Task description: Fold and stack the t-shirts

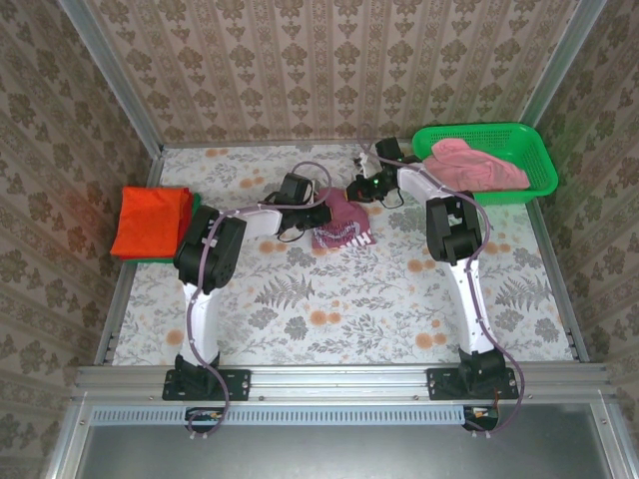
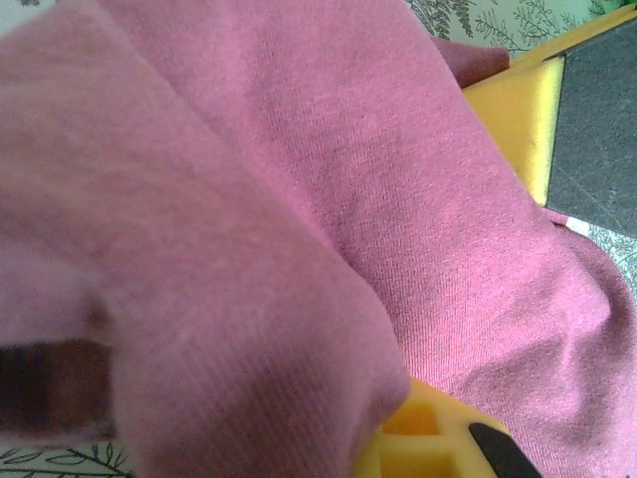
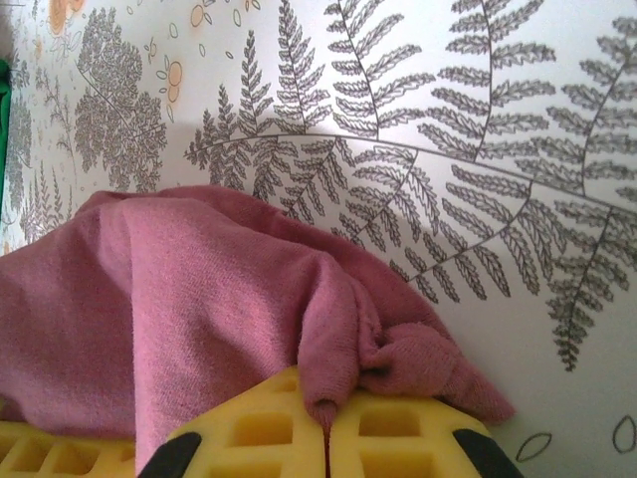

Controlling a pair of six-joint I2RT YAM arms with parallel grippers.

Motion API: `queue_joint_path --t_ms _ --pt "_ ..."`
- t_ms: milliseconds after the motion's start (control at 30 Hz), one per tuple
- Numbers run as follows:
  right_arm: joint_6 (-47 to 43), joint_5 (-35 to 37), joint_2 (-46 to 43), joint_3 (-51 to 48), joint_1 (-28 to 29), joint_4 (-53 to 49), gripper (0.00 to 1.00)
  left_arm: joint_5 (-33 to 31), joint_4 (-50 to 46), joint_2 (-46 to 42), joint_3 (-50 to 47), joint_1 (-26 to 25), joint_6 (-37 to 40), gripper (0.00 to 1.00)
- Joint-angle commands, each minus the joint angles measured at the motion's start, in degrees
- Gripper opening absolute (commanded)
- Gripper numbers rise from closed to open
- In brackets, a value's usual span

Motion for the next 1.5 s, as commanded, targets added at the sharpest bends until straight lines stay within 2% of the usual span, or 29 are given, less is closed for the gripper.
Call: queue_joint_path --t_ms 0,33,100,133,200,300,400,533,700,833,1033,1233,1467 --pt "0.6 1.6 -3.8 -5.5 0.8 0.4 0.18 -0.3 -0.9 -1.9 -1.6 0.8 5.7 0.00" --pt "1.4 2.4 -5.5 -7.6 0.8 2.7 0.30 0.0 -2.2 -2.6 -1.7 1.1 8.3 0.00" --pt "2.6 4.2 -9.1 -12.0 0.8 7.2 0.59 0.5 -5.8 -3.9 -1.4 1.9 13.5 0.00" --pt "3.0 4.6 -11.2 -14.6 0.8 9.5 0.71 0.9 -7.6 -4.8 -1.5 2.4 15.9 0.00" --pt "3.7 5.0 -14.8 -19.7 0.9 13.9 0.85 1.8 -10.1 -6.4 -2.0 3.4 19.3 0.00" --pt "3.5 5.6 -20.9 -28.9 1.4 21.5 0.97 3.2 -14.5 -9.1 -2.6 7.6 24.7 0.00" --pt "2.5 7.7 -26.4 -38.2 2.5 29.2 1.00 6.0 -21.4 -11.0 -1.7 10.8 32.2 0.00" --pt "0.3 9.7 -32.4 -48.9 5.9 40.5 1.00 5.4 -30.6 -14.1 -0.8 14.6 41.5 0.00" --pt "-3.8 13.3 -36.2 -54.6 13.3 48.8 1.00 2.9 -38.8 -18.6 -0.7 18.8 52.6 0.00" --pt "-5.3 15.5 -37.0 -54.6 20.3 53.9 1.00 1.0 -43.5 -22.0 -1.0 23.6 58.2 0.00" --pt "-6.0 17.6 -36.5 -50.0 28.2 53.6 1.00 -3.9 -46.6 -28.4 -2.6 31.6 64.7 0.00" --pt "-5.0 15.2 -34.6 -47.4 31.4 53.3 1.00 -4.2 -53.1 -30.2 1.2 40.0 74.5 0.00" --pt "-4.9 14.3 -34.3 -46.9 31.9 51.4 1.00 -3.4 -56.3 -29.4 9.0 47.3 78.7 0.00"
